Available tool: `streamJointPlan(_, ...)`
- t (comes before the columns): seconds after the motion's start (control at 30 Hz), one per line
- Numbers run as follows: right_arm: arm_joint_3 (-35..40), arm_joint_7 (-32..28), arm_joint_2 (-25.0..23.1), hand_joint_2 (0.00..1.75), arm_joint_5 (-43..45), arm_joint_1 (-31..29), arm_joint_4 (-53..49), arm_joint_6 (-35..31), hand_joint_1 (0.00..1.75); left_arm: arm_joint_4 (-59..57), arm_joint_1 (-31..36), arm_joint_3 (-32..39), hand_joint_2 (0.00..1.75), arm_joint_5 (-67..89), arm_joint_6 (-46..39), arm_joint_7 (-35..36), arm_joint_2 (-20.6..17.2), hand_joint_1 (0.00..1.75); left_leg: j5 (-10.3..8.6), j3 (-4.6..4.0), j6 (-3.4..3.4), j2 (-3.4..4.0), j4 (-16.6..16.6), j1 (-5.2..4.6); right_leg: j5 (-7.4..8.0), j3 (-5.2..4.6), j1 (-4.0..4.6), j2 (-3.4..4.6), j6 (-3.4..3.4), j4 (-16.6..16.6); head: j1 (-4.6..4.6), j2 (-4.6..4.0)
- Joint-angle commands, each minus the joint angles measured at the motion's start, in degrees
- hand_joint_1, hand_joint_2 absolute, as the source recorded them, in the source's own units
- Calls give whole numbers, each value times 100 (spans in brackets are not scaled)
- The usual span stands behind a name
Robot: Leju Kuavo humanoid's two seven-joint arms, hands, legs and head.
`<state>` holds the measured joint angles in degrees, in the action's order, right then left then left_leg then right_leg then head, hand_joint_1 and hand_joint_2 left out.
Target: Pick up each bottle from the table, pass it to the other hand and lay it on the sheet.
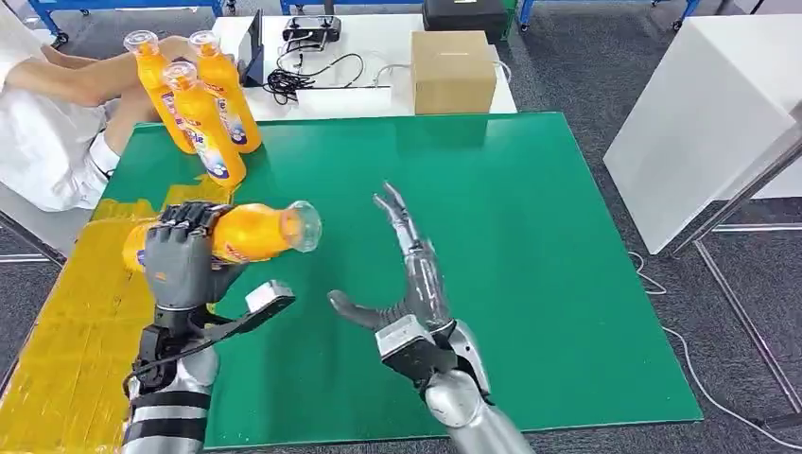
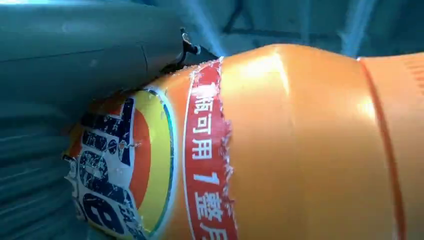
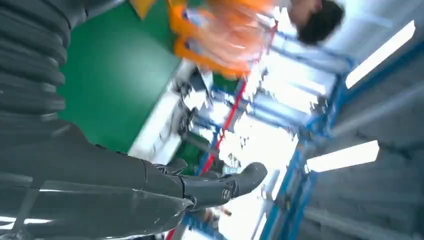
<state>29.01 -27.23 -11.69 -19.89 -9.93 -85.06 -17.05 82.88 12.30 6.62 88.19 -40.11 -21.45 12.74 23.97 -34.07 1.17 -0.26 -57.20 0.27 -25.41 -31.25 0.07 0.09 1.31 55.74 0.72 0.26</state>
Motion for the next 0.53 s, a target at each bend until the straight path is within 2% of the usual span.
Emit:
streamJointPlan(0.03,-820,-44,454,175,328,316,-1052,-69,0,-1703,831,-2413,175,181,11,2632,-2515,175,-1,12,-3,-21,6,-1,-6,16,-1,-27,3,-8,-2,0)
streamJointPlan(0.07,-958,-127,466,175,398,398,-1195,-184,0,-2529,1245,-3473,175,181,11,3518,-2801,175,-5,10,-4,-24,9,-2,-5,8,-3,-30,1,-6,2,0)
streamJointPlan(0.1,-1121,-191,478,175,492,501,-1383,-278,0,-3475,1401,-3171,175,181,108,3109,-2557,175,-3,20,-6,-29,13,1,-8,24,-1,-32,0,-11,0,0)
streamJointPlan(0.13,-1275,-233,509,175,614,596,-1562,-281,0,-4218,1706,-3588,175,181,410,3314,-2763,175,-15,25,-9,-92,20,2,-16,49,1,-95,-1,-17,-2,0)
streamJointPlan(0.17,-1375,-237,512,175,611,648,-1646,-256,0,-4898,1864,-3410,175,181,673,3147,-2688,175,-19,22,-3,-102,18,-1,-15,36,-6,-103,2,-17,2,0)
streamJointPlan(0.2,-1432,-245,501,175,617,675,-1682,-193,0,-5267,1958,-3361,175,181,391,3065,-2678,175,-13,37,-6,-85,17,6,-15,26,0,-88,1,-21,2,0)
streamJointPlan(0.23,-1432,-245,501,175,617,675,-1682,-193,0,-5267,1958,-3361,175,181,391,3065,-2678,175,-13,35,-4,-39,21,-4,-5,-27,-10,-40,-1,-17,2,0)
streamJointPlan(0.3,-1408,-245,472,175,617,673,-1658,-197,0,-5277,1958,-3365,175,181,379,3070,-2664,175,1,32,-15,7,13,6,-1,33,2,7,0,-15,0,0)
streamJointPlan(0.33,-1396,-246,462,175,615,666,-1641,-196,0,-5276,1967,-3370,175,181,385,3077,-2650,175,4,34,-17,18,9,6,-1,32,2,13,1,-10,2,0)
streamJointPlan(0.4,-1401,-261,450,175,597,653,-1595,-260,0,-5516,2011,-3324,175,181,1001,3046,-2617,175,5,30,-17,30,5,7,3,21,3,25,-12,-7,2,0)
streamJointPlan(0.53,-1429,-301,452,175,587,643,-1618,-332,0,-5938,2095,-3029,175,148,1210,2911,-2559,175,1,25,-19,24,5,8,5,18,5,24,-14,-7,0,0)
